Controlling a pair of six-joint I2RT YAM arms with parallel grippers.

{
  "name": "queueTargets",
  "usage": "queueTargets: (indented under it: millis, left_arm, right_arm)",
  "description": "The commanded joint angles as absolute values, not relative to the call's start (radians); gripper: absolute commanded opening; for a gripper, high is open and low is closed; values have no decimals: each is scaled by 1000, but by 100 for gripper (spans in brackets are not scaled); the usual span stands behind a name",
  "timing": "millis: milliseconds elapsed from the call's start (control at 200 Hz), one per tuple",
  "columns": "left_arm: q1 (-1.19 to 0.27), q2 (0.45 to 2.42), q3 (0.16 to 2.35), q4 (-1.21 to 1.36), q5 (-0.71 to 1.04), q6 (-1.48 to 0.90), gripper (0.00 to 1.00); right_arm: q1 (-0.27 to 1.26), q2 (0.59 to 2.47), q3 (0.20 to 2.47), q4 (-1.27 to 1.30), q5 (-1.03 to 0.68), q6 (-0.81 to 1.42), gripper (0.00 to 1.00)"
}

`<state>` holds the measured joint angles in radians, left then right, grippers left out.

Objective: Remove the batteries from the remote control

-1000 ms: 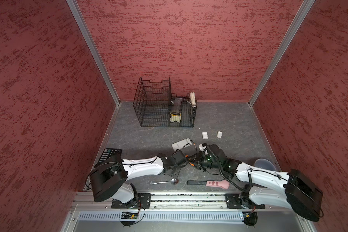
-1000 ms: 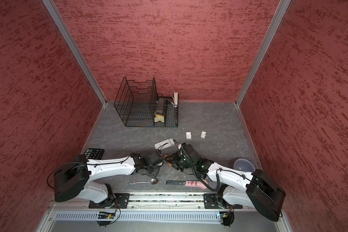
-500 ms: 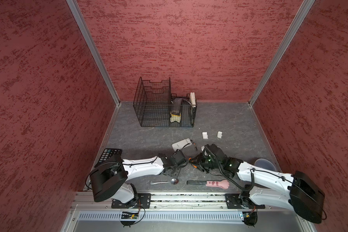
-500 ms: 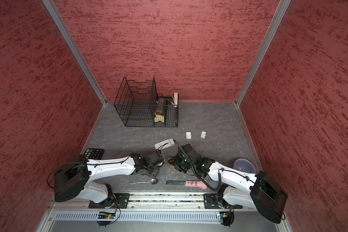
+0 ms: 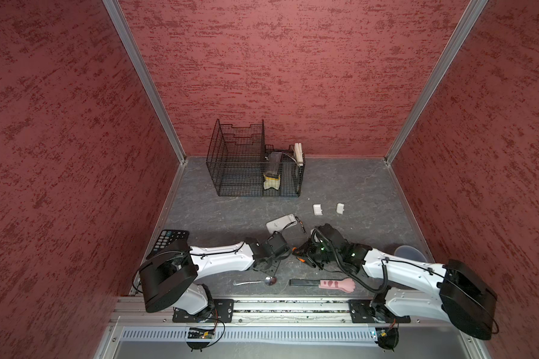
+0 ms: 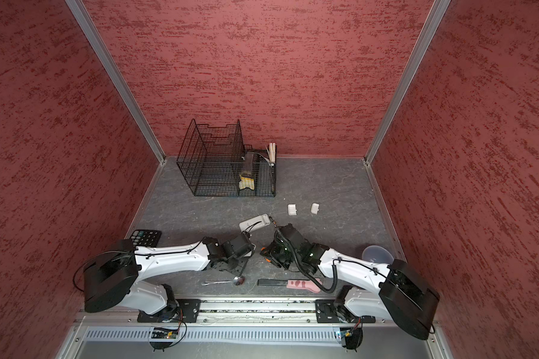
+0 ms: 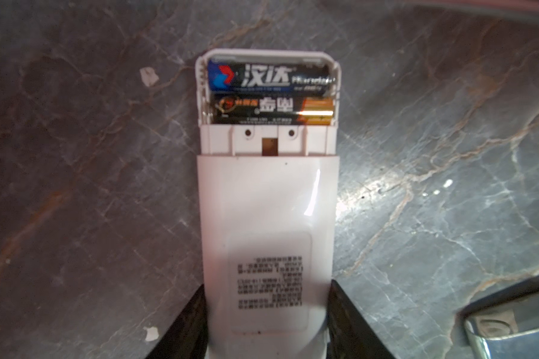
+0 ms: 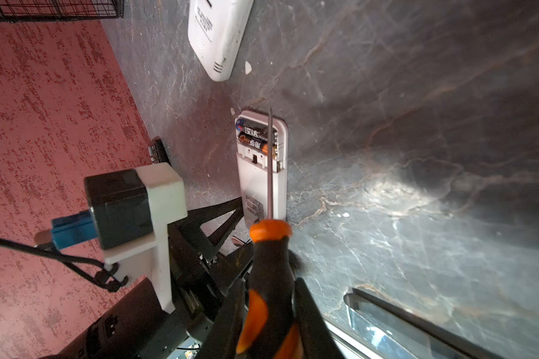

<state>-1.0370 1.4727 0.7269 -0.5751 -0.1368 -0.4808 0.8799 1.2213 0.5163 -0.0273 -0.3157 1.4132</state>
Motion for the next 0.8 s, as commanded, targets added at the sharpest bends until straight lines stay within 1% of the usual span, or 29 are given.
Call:
queueTargets:
  millis: [0,797]
  left_arm:
    - [-1044,1519,718,-535,-138,-454,37]
    - [-1054,1520,719,-536,-146,-454,37]
  right_arm:
    - [881,1230,533,6,-335,1438,0]
    - [924,1228,531,20,-328,1466,0]
